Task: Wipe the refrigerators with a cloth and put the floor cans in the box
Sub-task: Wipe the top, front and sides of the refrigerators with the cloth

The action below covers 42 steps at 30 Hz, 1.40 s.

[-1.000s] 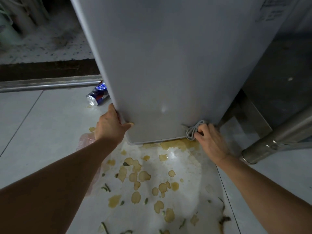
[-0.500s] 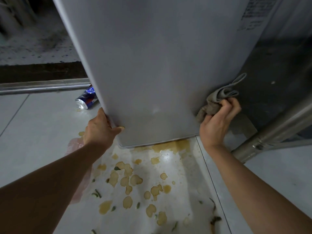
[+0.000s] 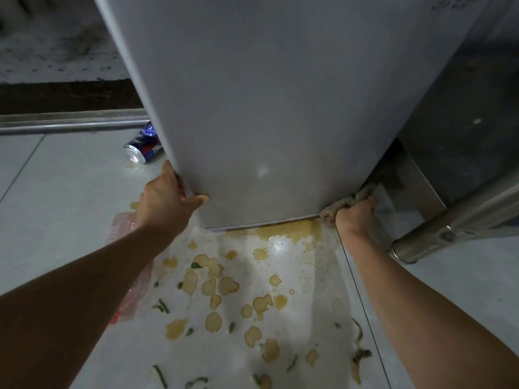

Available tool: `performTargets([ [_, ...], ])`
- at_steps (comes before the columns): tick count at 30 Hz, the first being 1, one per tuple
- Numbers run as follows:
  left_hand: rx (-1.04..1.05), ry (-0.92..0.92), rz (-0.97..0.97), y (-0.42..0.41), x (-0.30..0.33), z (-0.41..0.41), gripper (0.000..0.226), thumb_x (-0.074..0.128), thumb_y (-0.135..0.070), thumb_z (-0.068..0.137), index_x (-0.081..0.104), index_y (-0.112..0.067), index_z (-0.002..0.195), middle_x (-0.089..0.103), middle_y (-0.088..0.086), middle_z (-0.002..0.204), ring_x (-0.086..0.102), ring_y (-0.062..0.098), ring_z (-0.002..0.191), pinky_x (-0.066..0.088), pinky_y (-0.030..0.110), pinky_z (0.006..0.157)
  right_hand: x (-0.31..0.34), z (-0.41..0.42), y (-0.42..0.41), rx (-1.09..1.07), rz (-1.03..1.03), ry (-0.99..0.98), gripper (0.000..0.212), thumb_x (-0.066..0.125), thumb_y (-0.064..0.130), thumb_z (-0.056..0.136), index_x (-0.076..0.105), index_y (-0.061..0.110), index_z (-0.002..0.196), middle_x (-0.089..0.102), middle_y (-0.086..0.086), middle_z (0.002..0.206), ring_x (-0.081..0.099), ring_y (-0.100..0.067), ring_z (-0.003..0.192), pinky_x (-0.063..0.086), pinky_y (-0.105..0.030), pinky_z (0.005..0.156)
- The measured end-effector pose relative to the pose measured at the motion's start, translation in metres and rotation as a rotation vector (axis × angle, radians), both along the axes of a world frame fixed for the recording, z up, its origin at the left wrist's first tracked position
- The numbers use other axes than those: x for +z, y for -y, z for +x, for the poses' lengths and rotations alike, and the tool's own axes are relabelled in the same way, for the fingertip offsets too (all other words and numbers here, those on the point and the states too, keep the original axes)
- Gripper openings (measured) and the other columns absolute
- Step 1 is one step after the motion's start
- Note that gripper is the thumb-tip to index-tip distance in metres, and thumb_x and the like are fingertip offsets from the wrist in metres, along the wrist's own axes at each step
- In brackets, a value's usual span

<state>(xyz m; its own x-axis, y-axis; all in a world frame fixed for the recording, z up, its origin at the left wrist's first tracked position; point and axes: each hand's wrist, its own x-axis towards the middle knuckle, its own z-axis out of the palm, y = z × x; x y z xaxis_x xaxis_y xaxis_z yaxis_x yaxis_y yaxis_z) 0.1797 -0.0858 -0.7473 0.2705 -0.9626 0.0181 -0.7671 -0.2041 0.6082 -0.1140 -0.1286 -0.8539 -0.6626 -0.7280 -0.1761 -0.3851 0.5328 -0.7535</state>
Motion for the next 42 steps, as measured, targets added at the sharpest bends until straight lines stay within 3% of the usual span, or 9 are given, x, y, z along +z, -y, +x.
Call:
performTargets([
  [7, 0.010, 0.021, 0.024, -0.001, 0.003, 0.000, 0.054, 0.076, -0.029, 0.074, 0.043, -0.013, 0.113, 0.065, 0.013, 0.107, 0.062, 0.033, 0.094, 0.053, 0.048, 0.081, -0.001, 0.001, 0.015, -0.160, 0.102, 0.393, 0.034, 0.041, -0.002, 0.091, 0.046, -0.002, 0.124, 0.053, -0.020, 0.130, 0.054, -0.032, 0.116, 0.046, -0.040, 0.099],
  [13, -0.020, 0.002, 0.036, 0.001, 0.001, 0.002, 0.055, 0.075, -0.030, 0.076, 0.042, -0.015, 0.118, 0.063, 0.010, 0.113, 0.061, 0.031, 0.098, 0.053, 0.047, 0.086, -0.003, 0.014, 0.013, -0.250, -0.028, 0.684, 0.030, 0.029, -0.007, 0.089, 0.049, 0.012, 0.100, 0.052, -0.005, 0.083, 0.052, -0.017, 0.070, 0.048, -0.030, 0.067],
  [16, -0.022, -0.011, 0.033, 0.002, -0.001, 0.003, 0.056, 0.074, -0.030, 0.076, 0.042, -0.016, 0.119, 0.063, 0.010, 0.114, 0.061, 0.033, 0.100, 0.052, 0.051, 0.087, 0.002, 0.025, 0.009, -0.287, -0.074, 0.766, 0.035, 0.021, -0.013, 0.084, 0.048, 0.009, 0.093, 0.053, -0.011, 0.083, 0.049, -0.016, 0.058, 0.048, -0.027, 0.054],
  [20, -0.004, -0.005, 0.013, 0.004, -0.004, 0.004, 0.056, 0.076, -0.031, 0.074, 0.042, -0.016, 0.117, 0.063, 0.010, 0.113, 0.061, 0.034, 0.099, 0.053, 0.050, 0.086, 0.012, 0.071, -0.008, -0.259, -0.087, 0.774, 0.042, 0.027, -0.019, 0.084, 0.055, 0.000, 0.109, 0.054, -0.013, 0.087, 0.053, -0.026, 0.072, 0.050, -0.045, 0.085],
  [25, 0.011, 0.065, -0.034, 0.004, -0.010, 0.006, 0.052, 0.077, -0.031, 0.072, 0.043, -0.016, 0.109, 0.065, 0.009, 0.100, 0.062, 0.034, 0.092, 0.049, 0.039, 0.072, 0.005, 0.127, -0.017, -0.279, 0.007, 0.815, 0.047, 0.041, -0.013, 0.086, 0.041, 0.002, 0.131, 0.051, -0.016, 0.131, 0.054, -0.030, 0.110, 0.046, -0.047, 0.097],
  [29, -0.006, 0.081, -0.045, 0.006, -0.011, 0.009, 0.049, 0.077, -0.031, 0.071, 0.039, -0.018, 0.098, 0.063, 0.009, 0.090, 0.062, 0.034, 0.088, 0.046, 0.039, 0.068, -0.004, 0.160, -0.019, -0.268, 0.012, 0.844, 0.048, 0.042, -0.011, 0.085, 0.039, 0.003, 0.131, 0.050, -0.016, 0.129, 0.053, -0.027, 0.101, 0.047, -0.044, 0.090],
  [34, -0.075, 0.081, -0.051, 0.006, -0.009, 0.013, 0.046, 0.076, -0.031, 0.073, 0.039, -0.018, 0.098, 0.050, -0.002, 0.079, 0.061, 0.029, 0.084, 0.040, 0.033, 0.064, -0.011, 0.199, -0.024, -0.211, 0.072, 0.835, 0.027, 0.048, -0.006, 0.083, 0.045, 0.010, 0.105, 0.054, -0.013, 0.105, 0.047, -0.021, 0.075, 0.033, -0.024, 0.052],
  [39, -0.184, -0.020, -0.021, 0.000, -0.009, 0.028, 0.027, 0.064, -0.013, 0.083, 0.040, -0.016, 0.093, 0.065, 0.007, 0.094, 0.064, 0.030, 0.089, 0.053, 0.045, 0.077, -0.011, 0.242, -0.029, -0.182, 0.128, 0.878, 0.051, 0.050, -0.006, 0.085, 0.035, 0.004, 0.133, 0.052, -0.017, 0.122, 0.046, -0.022, 0.087, 0.037, -0.027, 0.055],
  [42, -0.227, -0.051, -0.015, -0.005, -0.007, 0.037, 0.025, 0.051, 0.002, 0.084, 0.044, -0.017, 0.097, 0.066, 0.007, 0.102, 0.065, 0.028, 0.093, 0.054, 0.047, 0.079, -0.010, 0.262, -0.034, -0.086, 0.150, 0.889, 0.042, 0.053, -0.005, 0.084, 0.042, 0.003, 0.123, 0.054, -0.015, 0.111, 0.049, -0.023, 0.081, 0.037, -0.027, 0.054],
])
